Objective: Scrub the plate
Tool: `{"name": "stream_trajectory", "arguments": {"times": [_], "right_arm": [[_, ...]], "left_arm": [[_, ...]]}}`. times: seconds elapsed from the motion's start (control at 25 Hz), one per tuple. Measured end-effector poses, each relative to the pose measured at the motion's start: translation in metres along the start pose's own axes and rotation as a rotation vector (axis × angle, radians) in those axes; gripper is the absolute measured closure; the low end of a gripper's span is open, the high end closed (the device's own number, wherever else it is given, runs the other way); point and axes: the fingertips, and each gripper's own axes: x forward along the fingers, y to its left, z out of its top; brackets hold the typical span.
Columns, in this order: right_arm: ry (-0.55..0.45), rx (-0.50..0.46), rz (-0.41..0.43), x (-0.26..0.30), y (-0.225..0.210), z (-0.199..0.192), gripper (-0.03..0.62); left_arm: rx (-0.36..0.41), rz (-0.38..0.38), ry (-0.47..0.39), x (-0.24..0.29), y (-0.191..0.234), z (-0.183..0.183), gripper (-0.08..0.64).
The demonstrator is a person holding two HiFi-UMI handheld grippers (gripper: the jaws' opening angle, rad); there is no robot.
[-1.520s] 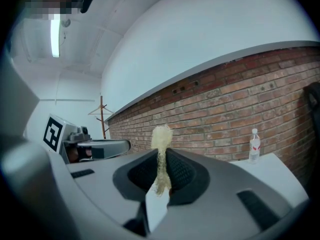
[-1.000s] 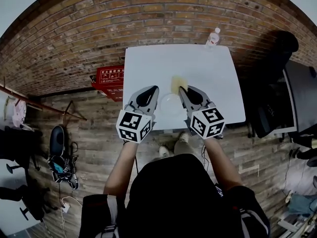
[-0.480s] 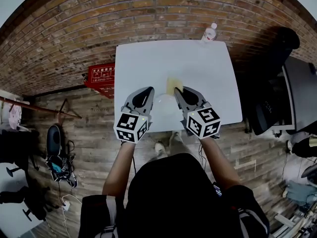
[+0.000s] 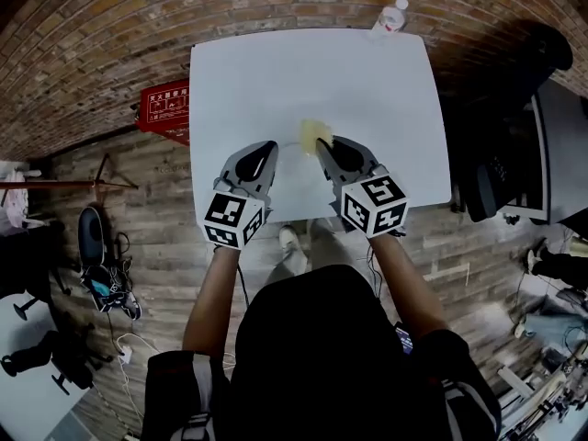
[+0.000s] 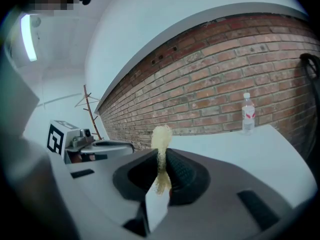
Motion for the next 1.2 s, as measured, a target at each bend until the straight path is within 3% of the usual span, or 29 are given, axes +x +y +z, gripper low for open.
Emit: {"name": "stream_trajectory", "arguments": {"times": [0.16, 0.44, 0.64, 1.0, 1.2], "right_arm": [[0.041, 0.009, -0.007, 0.010, -0.011, -0.020, 0.551], [0.100, 0.041, -0.006, 0.025, -0.027, -0.057, 0.551], [0.149, 0.062, 0.013, 0.030, -0.027, -0.083, 0.551], [0.205, 0.082, 0.017, 0.038, -0.035, -0.112, 0.551], [0.235, 0.078, 0.021, 0.038, -0.035, -0.124, 0.551]], "left_arm": [[0.019, -0.002, 0.053, 0.009, 0.003, -0.026, 0.541], [-0.020, -0.017, 0.134, 0.022, 0.000, -0.077, 0.540], [0.029, -0.037, 0.194, 0.028, -0.007, -0.109, 0.540], [0.057, -0.156, 0.307, 0.038, -0.023, -0.154, 0.540], [0.088, -0.174, 0.345, 0.042, -0.020, -0.167, 0.540]]}}
